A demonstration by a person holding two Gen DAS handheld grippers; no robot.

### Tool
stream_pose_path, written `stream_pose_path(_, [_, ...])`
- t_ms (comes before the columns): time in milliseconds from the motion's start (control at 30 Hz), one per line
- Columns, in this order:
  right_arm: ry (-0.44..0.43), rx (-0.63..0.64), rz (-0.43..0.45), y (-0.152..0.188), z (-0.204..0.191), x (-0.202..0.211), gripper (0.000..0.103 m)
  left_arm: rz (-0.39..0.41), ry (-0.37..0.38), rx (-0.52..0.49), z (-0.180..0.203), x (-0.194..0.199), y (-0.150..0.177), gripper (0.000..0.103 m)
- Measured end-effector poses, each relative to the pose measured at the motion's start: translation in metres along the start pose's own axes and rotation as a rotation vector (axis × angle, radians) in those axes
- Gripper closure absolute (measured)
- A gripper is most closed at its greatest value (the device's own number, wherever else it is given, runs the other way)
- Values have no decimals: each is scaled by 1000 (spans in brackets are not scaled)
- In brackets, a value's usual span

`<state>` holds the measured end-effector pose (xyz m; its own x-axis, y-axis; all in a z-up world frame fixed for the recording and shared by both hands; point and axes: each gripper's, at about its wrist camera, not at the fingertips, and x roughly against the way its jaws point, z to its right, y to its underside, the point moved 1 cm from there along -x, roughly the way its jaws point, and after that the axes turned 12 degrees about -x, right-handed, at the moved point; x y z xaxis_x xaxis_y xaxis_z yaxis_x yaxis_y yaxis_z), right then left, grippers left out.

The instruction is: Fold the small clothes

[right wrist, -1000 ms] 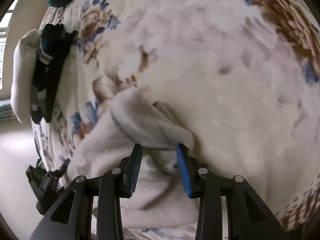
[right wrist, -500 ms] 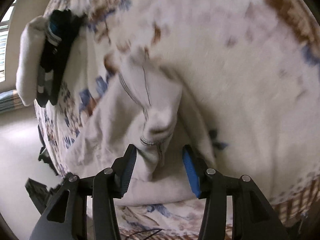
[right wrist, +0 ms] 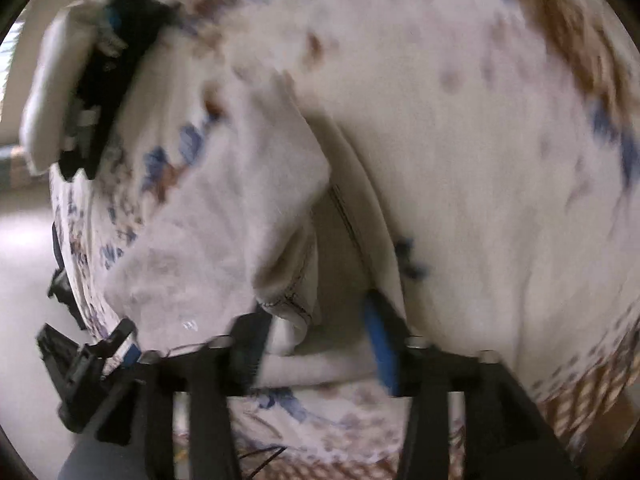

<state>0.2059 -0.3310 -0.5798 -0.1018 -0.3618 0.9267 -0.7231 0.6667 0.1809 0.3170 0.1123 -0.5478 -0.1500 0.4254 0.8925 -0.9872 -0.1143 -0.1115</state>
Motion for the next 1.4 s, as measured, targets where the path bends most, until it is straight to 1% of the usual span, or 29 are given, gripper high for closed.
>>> stream_pose_path(33, [10,28,37,-2,-3,9,38,11,8,2,0,3,-2,47])
stream_pose_path(100, [19,63,88,-12,-8,17,35,25,25,10,-1,4,-7,45])
stream_pose_path(133, [18,61,89,-19,-10,16,35,28,38,12,0,1,-12,45])
stream_pose_path(200, [2,49,61,-36,-9,5,35,33,53,5,1,-4,-18,45])
stream_pose_path(233, [-8,29,28,-48,-6,-6,35,32,48,-13,3,-10,-22,45])
stream_pose_path(300, [-39,8,3,-59,-1,-17,35,8,23,-34,3,-23,-27,45])
stream_pose_path(333, [-57,3,2,-64,2,-22,35,-16,26,-27,-2,-31,-28,45])
stream_pose_path(367, [-75,2,1,-67,6,-26,35,-41,61,-2,-10,-40,-28,45])
stream_pose_path(433, [-118,14,-32,-70,9,-40,35,-55,107,31,-19,-49,-28,44])
stream_pose_path(467, [-132,20,-39,-70,10,-42,35,-55,134,44,-23,-50,-28,40])
stream_pose_path(567, [-211,35,-99,-76,16,-48,35,-57,219,82,-32,-53,-28,40])
stream_pose_path(667, [-261,54,-153,-81,13,-52,35,-66,317,118,-35,-57,-25,40])
stream_pose_path(733, [-284,75,-191,-80,8,-55,35,-78,349,118,-34,-60,-22,40])
stream_pose_path(800, [-288,97,-216,-77,1,-59,36,-70,335,90,-30,-60,-21,41])
stream_pose_path(833, [-284,104,-234,-74,-3,-64,39,-50,323,73,-26,-58,-20,43])
stream_pose_path(867, [-278,107,-236,-73,-4,-66,44,-32,319,57,-22,-55,-20,59])
stream_pose_path(900, [-264,109,-232,-72,-5,-68,59,-15,320,40,-18,-54,-20,80])
stream_pose_path(933, [-258,105,-223,-70,-8,-69,70,-2,309,22,-14,-51,-20,80])
stream_pose_path(1000, [-274,107,-215,-67,-11,-68,77,38,298,-5,-6,-41,-19,83])
stream_pose_path(1033, [-274,109,-205,-65,-11,-65,78,50,298,-4,-4,-37,-19,83])
stream_pose_path(1200, [-289,86,-165,-56,-14,-46,81,75,306,-5,2,-16,-17,84])
stream_pose_path(1300, [-291,97,-141,-50,-22,-28,81,94,309,-18,9,3,-20,84])
stream_pose_path(1400, [-297,135,-115,-44,-38,-6,82,125,332,-29,14,25,-26,84])
